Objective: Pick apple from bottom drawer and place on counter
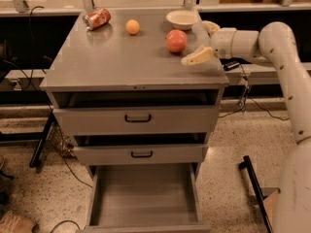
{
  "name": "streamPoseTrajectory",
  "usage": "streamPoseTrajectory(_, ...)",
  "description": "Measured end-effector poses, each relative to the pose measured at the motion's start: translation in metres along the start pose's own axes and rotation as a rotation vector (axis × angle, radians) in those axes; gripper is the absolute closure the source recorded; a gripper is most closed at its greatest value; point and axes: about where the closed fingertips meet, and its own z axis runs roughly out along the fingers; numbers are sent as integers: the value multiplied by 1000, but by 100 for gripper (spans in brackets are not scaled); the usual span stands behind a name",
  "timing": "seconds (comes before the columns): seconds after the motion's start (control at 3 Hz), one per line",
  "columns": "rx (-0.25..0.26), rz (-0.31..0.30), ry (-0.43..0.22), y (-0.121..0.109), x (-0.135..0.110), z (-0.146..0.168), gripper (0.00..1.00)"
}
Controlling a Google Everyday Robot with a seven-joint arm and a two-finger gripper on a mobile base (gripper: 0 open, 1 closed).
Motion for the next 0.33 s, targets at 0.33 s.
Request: streamPoseTrajectory(0.33,93,-80,-3,-14,-24,-37,0)
